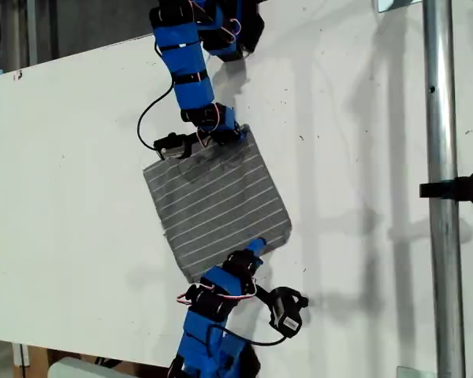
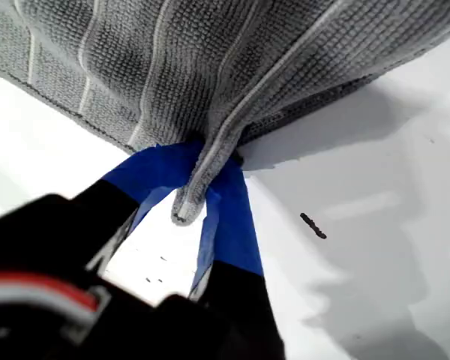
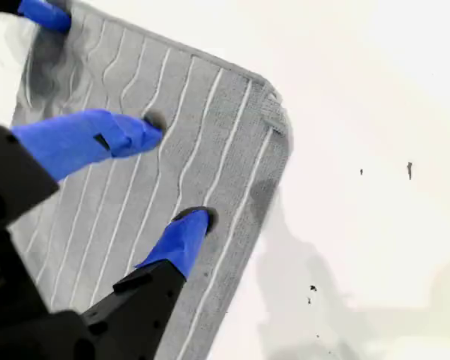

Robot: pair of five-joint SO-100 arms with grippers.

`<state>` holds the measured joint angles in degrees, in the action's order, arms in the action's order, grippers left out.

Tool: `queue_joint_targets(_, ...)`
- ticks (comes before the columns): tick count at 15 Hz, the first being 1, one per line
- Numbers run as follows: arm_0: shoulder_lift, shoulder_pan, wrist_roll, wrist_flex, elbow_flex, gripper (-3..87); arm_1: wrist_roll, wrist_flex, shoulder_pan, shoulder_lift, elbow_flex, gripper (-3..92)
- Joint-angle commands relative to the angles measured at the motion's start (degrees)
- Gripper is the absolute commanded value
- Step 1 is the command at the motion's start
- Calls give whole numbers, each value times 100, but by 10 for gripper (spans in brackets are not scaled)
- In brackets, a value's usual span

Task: Grasp corners of a towel and fold twice.

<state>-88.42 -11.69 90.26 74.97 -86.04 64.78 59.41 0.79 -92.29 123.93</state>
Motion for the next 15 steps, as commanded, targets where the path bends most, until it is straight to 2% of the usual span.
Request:
queue_joint_targets(1, 334, 193, -615, -396, 501, 256, -62, -26, -35, -26, -246, -2)
queue_joint_targets(3, 1345, 167, -765, -510, 1002, 256, -62, -26, -18, -26, -237, -2)
queue_joint_targets(8, 3612, -9, -519, -571, 2558, 243, -18, -26, -26, -35, -229, -2)
queue_joint_targets(12, 4131, -176, 149, -624, 2514, 93, -18, -26, -9, -53, -220, -2)
queue_joint_targets(13, 4175, -202, 343, -659, 2426, -9, -18, -26, 0, -62, -211, -2)
queue_joint_targets(15, 4166, -272, 501, -703, 2452, -29, -18, -26, 9, -79, -185, -2)
